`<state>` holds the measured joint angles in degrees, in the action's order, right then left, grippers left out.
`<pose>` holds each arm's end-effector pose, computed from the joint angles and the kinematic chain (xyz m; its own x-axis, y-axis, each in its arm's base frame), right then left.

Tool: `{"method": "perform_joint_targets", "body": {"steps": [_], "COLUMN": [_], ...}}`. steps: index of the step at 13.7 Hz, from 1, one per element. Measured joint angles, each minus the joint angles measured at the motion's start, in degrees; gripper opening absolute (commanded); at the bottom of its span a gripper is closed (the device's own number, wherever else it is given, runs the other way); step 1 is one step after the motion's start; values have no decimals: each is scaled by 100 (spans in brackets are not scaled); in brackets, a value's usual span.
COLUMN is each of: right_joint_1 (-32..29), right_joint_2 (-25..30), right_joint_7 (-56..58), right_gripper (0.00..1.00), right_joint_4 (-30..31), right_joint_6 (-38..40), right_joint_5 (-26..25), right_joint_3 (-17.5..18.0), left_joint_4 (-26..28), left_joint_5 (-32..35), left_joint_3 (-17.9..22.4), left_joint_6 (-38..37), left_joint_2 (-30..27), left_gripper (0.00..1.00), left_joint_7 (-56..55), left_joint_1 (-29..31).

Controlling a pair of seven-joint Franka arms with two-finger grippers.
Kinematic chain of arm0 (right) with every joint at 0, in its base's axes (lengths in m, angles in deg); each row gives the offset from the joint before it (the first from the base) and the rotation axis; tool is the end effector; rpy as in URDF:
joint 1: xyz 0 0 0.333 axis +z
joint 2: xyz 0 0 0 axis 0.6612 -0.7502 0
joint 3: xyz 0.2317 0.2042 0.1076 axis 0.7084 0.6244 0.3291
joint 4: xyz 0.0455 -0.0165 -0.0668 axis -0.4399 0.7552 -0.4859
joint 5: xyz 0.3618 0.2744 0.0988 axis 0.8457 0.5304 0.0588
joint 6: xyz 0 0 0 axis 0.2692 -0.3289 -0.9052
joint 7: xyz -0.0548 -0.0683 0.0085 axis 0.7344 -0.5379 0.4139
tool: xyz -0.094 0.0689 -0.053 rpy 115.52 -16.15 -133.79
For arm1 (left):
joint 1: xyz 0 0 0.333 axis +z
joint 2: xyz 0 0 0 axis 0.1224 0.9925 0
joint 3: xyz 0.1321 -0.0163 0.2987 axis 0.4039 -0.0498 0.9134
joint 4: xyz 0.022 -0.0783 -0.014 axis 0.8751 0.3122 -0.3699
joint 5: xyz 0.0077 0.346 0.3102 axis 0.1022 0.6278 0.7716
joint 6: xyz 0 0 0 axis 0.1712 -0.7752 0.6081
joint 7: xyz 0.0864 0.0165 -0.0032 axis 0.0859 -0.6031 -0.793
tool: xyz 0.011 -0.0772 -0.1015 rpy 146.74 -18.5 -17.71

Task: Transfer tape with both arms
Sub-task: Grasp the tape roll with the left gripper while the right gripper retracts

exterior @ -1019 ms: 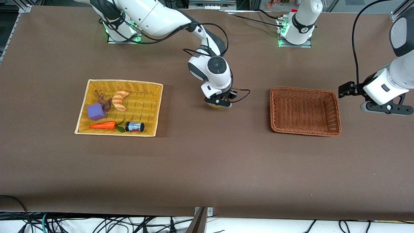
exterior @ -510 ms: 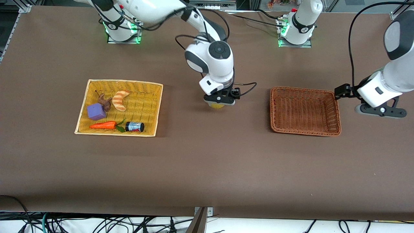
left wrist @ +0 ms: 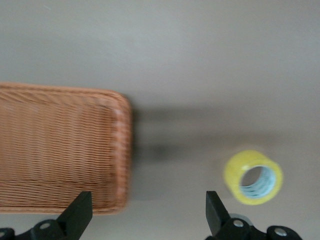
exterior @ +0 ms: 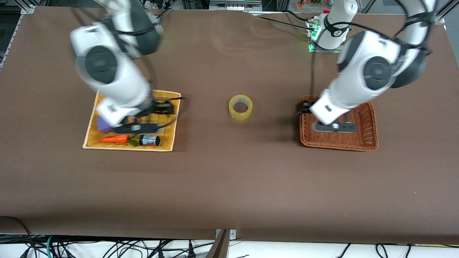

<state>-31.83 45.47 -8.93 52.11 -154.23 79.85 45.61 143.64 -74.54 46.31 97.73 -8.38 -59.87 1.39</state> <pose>0.6935 0.2578 0.4959 0.9865 0.0433 -0.1578 0.0525 -0.9971 0.0545 0.6302 -0.2818 0.3814 0.9892 0.0264 -0.1441 0.0386 -0.9958 0.0826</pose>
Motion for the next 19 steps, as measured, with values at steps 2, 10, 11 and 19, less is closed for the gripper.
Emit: {"method": "perform_joint_targets", "body": {"steps": [2, 10, 11, 19], "right_joint_1": [-616, -1776, -1797, -1796], "right_joint_2": [149, 1613, 1825, 2245], "right_joint_7": [674, 1647, 1672, 2307], "right_gripper": [100, 100, 100, 100], "right_joint_4": [1, 685, 928, 1521], "right_joint_6": [414, 698, 692, 125], "right_joint_5": [55, 470, 481, 639], "right_joint_3": [-53, -600, -734, -1060], "left_joint_4": [175, 450, 463, 921], "left_joint_5": [0, 0, 0, 0], "left_joint_3": [-230, -276, -276, -294], "left_joint_6": [521, 2384, 2488, 2643], "left_joint_2": [247, 1697, 1797, 1950], "left_gripper": [100, 100, 100, 100], "left_joint_7": [-534, -1339, -1432, -1565], "left_joint_1": [-156, -1161, -1230, -1392]}}
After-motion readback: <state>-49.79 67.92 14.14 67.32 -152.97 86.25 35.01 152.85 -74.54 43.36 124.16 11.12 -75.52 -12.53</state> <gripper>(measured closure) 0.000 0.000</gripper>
